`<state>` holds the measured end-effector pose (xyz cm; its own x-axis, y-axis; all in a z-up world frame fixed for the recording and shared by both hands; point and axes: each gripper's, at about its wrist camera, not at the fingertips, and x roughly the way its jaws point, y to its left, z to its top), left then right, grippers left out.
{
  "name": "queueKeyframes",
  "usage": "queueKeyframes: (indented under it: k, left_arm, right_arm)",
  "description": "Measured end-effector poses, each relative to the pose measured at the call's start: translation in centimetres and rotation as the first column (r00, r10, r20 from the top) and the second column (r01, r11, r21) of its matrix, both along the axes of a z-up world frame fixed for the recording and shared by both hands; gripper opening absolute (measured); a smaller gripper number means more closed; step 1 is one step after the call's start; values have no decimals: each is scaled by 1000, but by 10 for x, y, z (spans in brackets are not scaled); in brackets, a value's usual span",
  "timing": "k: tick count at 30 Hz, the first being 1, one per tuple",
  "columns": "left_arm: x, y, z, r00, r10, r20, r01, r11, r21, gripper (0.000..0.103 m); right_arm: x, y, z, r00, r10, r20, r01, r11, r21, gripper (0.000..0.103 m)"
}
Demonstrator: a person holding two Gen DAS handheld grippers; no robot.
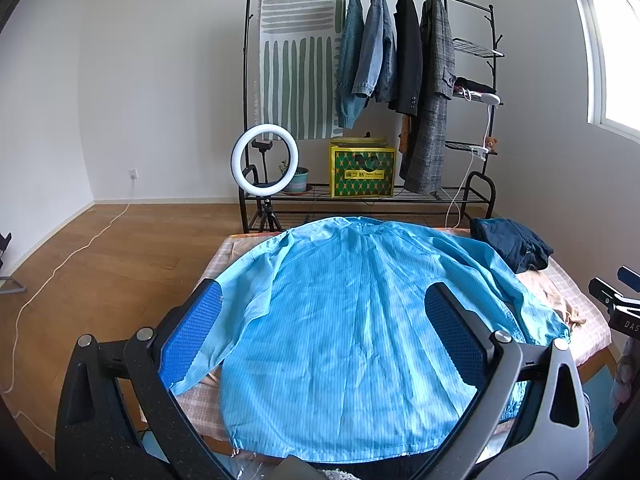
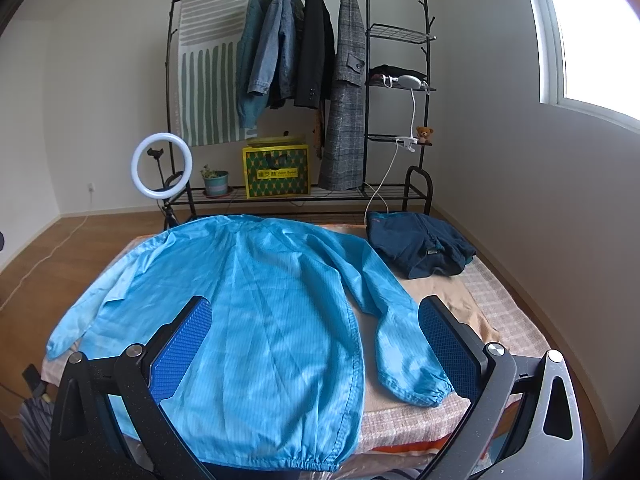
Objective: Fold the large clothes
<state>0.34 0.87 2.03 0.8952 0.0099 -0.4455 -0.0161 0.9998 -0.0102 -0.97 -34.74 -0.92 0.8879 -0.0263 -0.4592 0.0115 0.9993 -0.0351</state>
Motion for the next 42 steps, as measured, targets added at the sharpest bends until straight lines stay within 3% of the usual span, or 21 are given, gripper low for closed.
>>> queueKeyframes:
  k: [33, 42]
  left_arm:
    - [-1, 5, 1, 1000, 1, 4, -1, 1000, -4, 103]
    - [12, 30, 0, 1000, 15, -7, -15, 1000, -16, 103]
  right_arm:
    - [3, 4, 1, 1000, 0, -2, 0, 1000, -5, 103]
    - [3, 13, 0, 1000, -3, -8, 3, 1000, -13, 103]
